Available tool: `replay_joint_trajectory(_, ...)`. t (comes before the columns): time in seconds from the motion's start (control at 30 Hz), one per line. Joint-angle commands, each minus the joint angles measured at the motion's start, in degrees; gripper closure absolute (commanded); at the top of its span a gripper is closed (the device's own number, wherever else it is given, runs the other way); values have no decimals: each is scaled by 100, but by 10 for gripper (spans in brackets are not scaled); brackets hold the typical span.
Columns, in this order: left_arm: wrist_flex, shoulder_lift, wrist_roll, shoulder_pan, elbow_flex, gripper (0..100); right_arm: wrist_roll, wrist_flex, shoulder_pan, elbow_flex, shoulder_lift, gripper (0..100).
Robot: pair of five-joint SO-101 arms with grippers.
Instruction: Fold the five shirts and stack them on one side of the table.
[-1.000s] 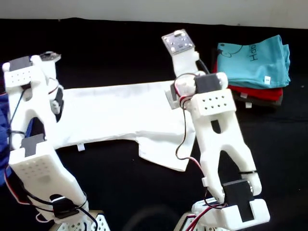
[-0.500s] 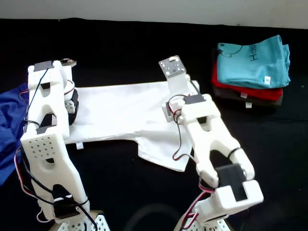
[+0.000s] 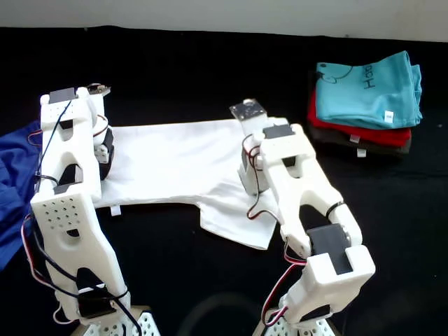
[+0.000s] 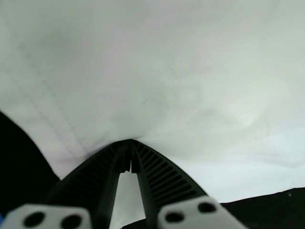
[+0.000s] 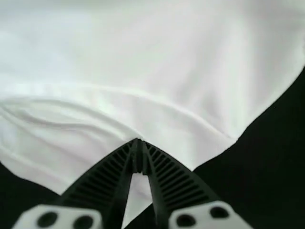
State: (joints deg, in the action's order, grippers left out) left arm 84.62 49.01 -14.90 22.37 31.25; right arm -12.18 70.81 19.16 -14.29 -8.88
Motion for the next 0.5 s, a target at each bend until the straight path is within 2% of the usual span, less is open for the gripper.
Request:
replay_joint_trajectory(0.0, -158, 66, 26, 31, 180, 991, -299, 1367, 119, 673, 48, 992)
replay_joint_trajectory(0.1, -158, 66, 26, 31, 180, 991, -475, 2387, 356, 1209, 48, 992)
replay_joint_trajectory(0.2, -158, 66, 26, 31, 180, 991, -501, 2633, 462, 1851, 48, 992)
replay_joint_trajectory(0.33, -158, 66, 26, 31, 180, 991, -290, 1692, 444, 2422, -13, 992)
replay_joint_trajectory(0.47, -158, 66, 26, 31, 180, 991, -88, 242, 444, 2018, -268, 992)
